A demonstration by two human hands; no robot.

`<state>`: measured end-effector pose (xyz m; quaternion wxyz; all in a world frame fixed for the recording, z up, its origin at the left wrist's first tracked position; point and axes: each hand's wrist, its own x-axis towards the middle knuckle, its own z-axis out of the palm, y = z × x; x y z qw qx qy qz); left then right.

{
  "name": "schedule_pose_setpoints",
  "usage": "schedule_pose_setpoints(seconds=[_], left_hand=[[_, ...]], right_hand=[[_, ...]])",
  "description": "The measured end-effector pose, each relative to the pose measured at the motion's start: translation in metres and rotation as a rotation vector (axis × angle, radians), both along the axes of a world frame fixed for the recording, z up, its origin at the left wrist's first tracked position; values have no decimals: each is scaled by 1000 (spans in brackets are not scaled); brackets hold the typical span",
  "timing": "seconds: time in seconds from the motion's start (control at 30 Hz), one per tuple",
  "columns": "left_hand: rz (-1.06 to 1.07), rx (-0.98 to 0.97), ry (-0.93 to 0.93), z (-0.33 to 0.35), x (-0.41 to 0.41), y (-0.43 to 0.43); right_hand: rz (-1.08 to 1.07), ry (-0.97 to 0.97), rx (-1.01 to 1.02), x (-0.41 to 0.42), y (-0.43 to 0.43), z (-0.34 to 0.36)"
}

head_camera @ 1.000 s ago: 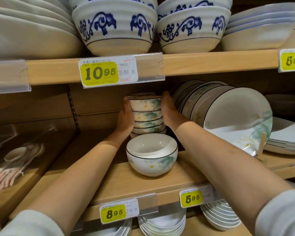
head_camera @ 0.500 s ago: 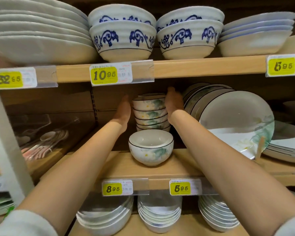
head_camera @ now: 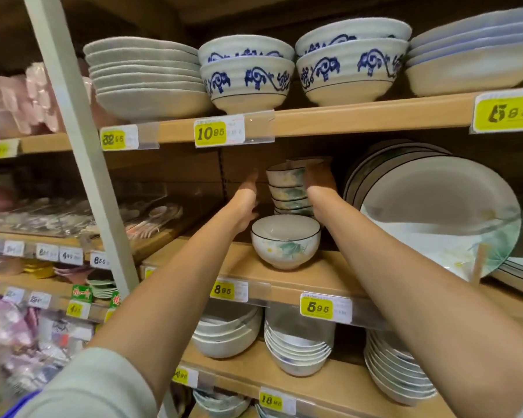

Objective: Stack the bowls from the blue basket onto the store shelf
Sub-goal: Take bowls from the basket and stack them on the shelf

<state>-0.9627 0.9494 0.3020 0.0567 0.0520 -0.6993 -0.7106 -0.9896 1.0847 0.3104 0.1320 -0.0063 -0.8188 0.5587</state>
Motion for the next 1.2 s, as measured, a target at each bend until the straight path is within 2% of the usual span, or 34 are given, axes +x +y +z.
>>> schedule_pose_setpoints(seconds=[0.1, 0.2, 0.33, 0.43, 0.8, 1.2], left_hand=[[14, -60, -63, 5, -3, 11], [-59, -88, -44, 6, -15, 17], [-187, -108, -45, 4, -26, 15], [-183, -128, -8, 1, -32, 9], [-244, -27, 70, 3, -29, 15], [-273, -37, 63, 1, -31, 6]], right_hand=[[-74, 61, -66, -8, -3, 10], [-75, 44, -163, -21, -4, 12], [10, -1, -139, -31, 10, 5], [33, 3, -119, -39, 14, -1], [-31, -9, -390, -51, 19, -6], [3, -23, -403, -51, 17, -8]])
